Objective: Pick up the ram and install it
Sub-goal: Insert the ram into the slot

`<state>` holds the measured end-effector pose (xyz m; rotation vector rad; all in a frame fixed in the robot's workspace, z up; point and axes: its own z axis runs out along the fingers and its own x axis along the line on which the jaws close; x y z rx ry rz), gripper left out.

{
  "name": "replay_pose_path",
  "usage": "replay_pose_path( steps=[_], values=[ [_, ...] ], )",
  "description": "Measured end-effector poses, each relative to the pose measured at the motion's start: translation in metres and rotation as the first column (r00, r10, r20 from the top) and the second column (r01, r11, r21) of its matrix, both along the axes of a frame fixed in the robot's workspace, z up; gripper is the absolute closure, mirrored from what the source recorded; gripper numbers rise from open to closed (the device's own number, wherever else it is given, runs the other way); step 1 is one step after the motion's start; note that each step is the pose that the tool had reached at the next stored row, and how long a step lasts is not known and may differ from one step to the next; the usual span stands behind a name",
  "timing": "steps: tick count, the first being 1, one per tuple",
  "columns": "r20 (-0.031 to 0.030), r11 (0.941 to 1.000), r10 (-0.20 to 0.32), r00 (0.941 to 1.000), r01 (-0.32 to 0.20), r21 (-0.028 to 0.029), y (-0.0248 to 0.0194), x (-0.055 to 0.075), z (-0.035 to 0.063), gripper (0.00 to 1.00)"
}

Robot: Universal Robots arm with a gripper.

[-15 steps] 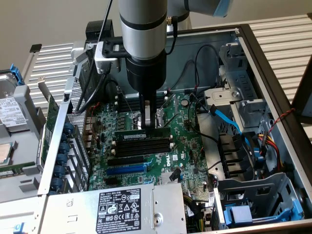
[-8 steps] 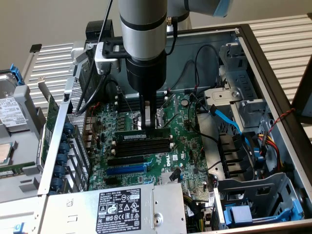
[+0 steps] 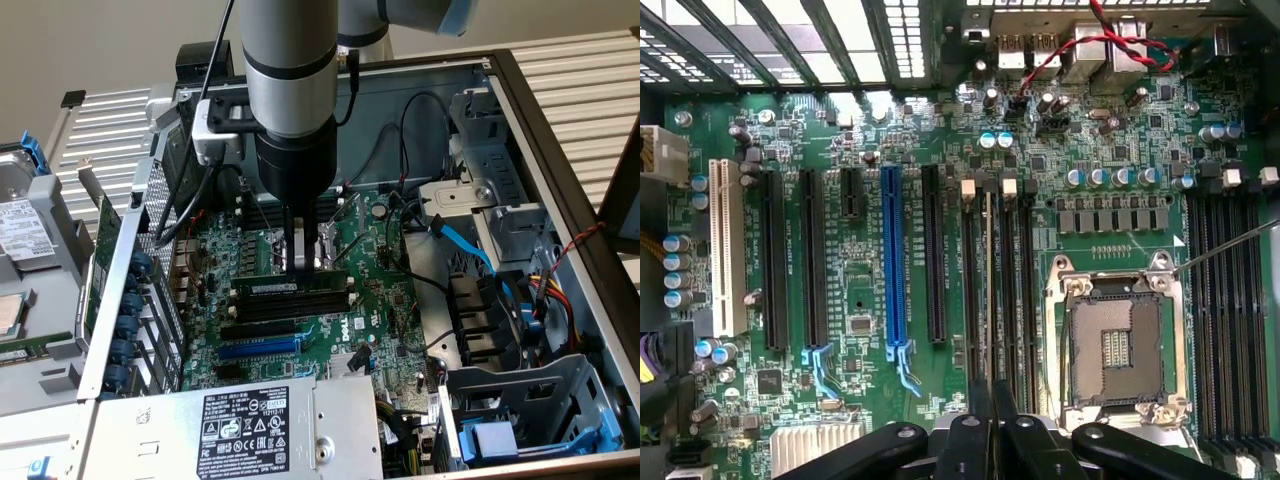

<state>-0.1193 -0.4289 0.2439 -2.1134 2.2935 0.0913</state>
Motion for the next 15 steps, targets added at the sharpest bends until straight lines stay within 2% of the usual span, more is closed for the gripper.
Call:
replay_pose_path(
  steps=[15],
  values=[
    [-0.0001,1.0000,0.001,1.0000,-0.001,-0.0001,0.0001,-0.0001,-0.0031,0.88]
  ],
)
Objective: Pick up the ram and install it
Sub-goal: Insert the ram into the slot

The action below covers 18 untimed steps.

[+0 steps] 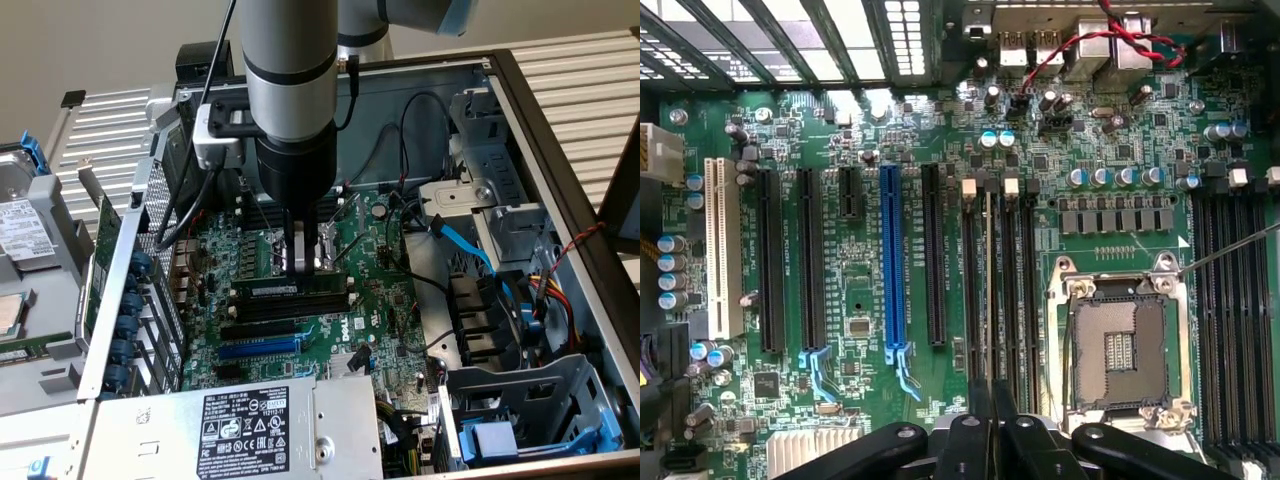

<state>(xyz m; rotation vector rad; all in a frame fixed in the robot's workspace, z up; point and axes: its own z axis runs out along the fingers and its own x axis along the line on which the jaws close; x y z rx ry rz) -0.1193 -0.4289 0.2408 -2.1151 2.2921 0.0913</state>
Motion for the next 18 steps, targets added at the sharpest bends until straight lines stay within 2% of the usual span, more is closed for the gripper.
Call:
replay_pose_path(
  steps=[2,6,7,18],
  values=[
    [0.0001,1.0000,0.000,1.0000,0.000,-0.0042,0.0004,-0.0001,-0.0002,0.88],
    [-0.0026,0.9997,0.002,1.0000,-0.002,-0.0248,0.0017,0.0000,-0.0001,0.88],
    [-0.0029,0.9997,0.002,1.0000,-0.002,-0.0261,0.0018,0.0001,-0.0002,0.88],
    [-0.0031,0.9996,0.011,0.9999,-0.011,-0.0263,0.0036,0.0000,-0.0001,0.88]
  ],
)
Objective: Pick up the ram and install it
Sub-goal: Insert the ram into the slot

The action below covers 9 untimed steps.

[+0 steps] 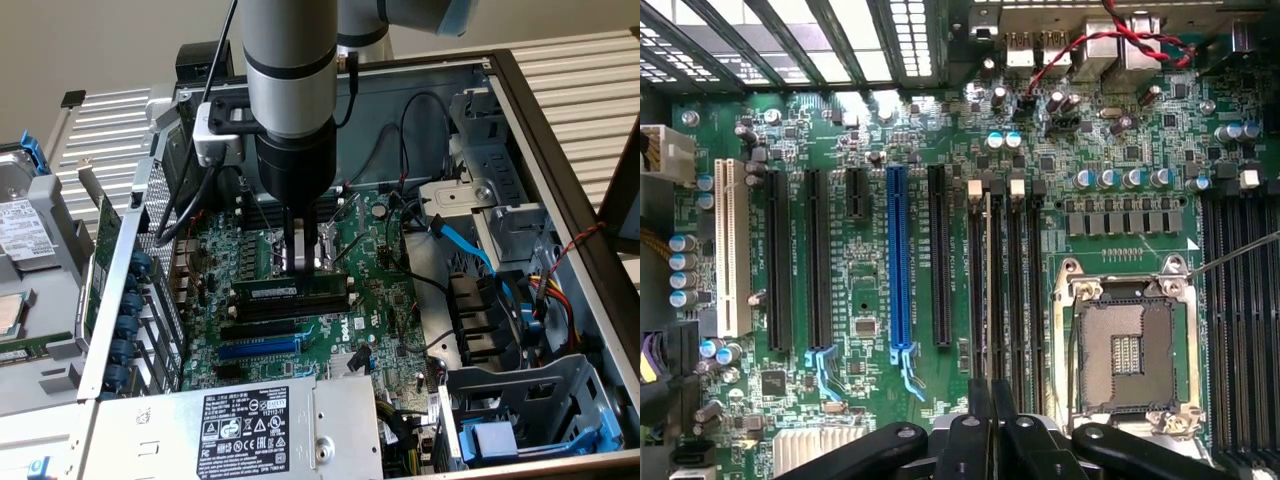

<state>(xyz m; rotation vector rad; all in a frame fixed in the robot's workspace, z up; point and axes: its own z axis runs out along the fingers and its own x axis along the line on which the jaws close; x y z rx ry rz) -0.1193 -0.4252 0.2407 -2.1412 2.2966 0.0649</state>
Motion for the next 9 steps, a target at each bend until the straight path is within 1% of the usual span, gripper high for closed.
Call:
replay_pose_path(
  steps=[9],
  values=[
    [-0.0003,0.9994,0.034,0.9994,-0.034,0.0000,0.0004,0.0000,0.0000,0.88]
  ],
)
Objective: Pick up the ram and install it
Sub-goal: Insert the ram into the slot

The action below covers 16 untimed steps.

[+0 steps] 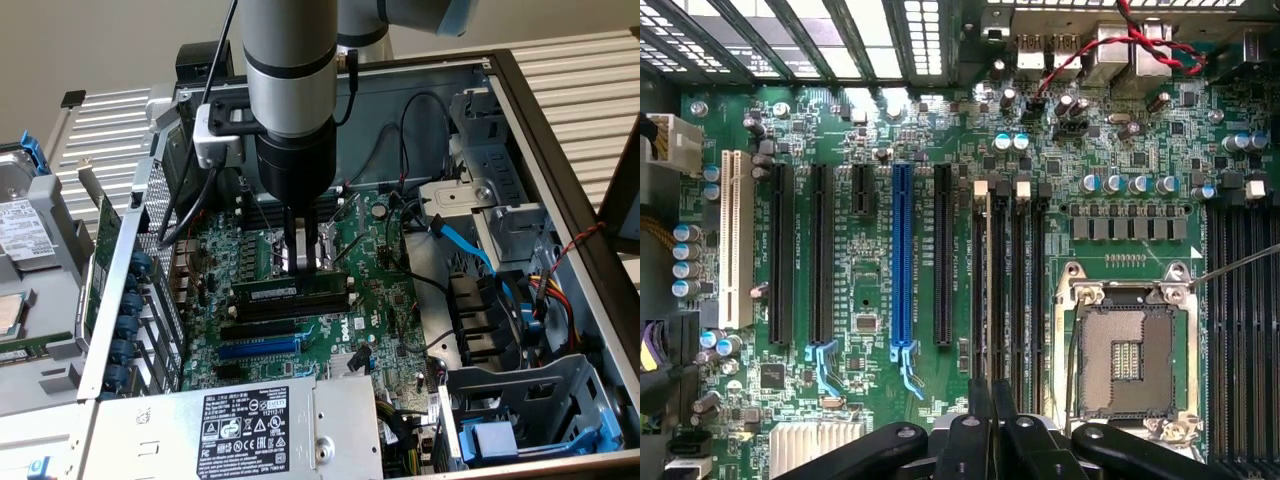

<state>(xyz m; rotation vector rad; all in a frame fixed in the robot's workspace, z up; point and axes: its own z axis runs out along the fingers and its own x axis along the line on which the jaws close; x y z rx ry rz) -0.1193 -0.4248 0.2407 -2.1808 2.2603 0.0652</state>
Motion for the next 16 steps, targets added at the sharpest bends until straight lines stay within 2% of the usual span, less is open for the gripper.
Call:
replay_pose_path(
  steps=[16],
  values=[
    [-0.0003,1.0000,0.000,1.0000,0.000,0.0013,-0.0005,0.0008,0.0000,0.88]
  ],
)
